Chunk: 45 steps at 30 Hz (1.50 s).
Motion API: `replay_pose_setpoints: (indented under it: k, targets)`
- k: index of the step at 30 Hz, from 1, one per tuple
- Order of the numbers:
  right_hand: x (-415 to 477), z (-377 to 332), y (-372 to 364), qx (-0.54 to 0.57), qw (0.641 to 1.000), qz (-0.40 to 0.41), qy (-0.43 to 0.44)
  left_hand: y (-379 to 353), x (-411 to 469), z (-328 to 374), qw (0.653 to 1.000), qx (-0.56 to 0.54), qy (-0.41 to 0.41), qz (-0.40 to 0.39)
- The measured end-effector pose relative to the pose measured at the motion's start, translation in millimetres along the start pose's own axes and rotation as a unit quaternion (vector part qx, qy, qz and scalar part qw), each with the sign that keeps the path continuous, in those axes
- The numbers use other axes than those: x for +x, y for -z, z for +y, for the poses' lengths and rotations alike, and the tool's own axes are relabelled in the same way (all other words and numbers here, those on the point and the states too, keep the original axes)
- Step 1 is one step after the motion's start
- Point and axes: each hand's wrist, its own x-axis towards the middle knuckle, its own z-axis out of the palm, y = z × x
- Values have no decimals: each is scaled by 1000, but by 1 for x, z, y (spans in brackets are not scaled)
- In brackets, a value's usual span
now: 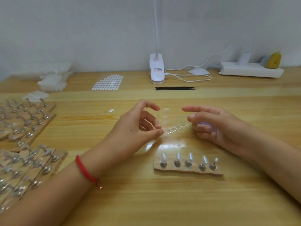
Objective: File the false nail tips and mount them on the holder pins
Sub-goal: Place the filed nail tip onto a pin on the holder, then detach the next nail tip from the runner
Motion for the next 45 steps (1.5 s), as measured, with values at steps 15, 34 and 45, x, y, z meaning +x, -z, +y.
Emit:
replay_pose_setpoints:
  k: [15,34,45]
  targets:
    - [-6,1,-19,-78,995,45,50,-12,-2,17,986,-159,41,25]
    - [-9,-8,-10,-96,994,-57,-15,-5,-4,9,985,-130,9,-114]
    - [-9,-7,-12,-115,991,-69,-17,-6,-3,8,985,-120,8,-126]
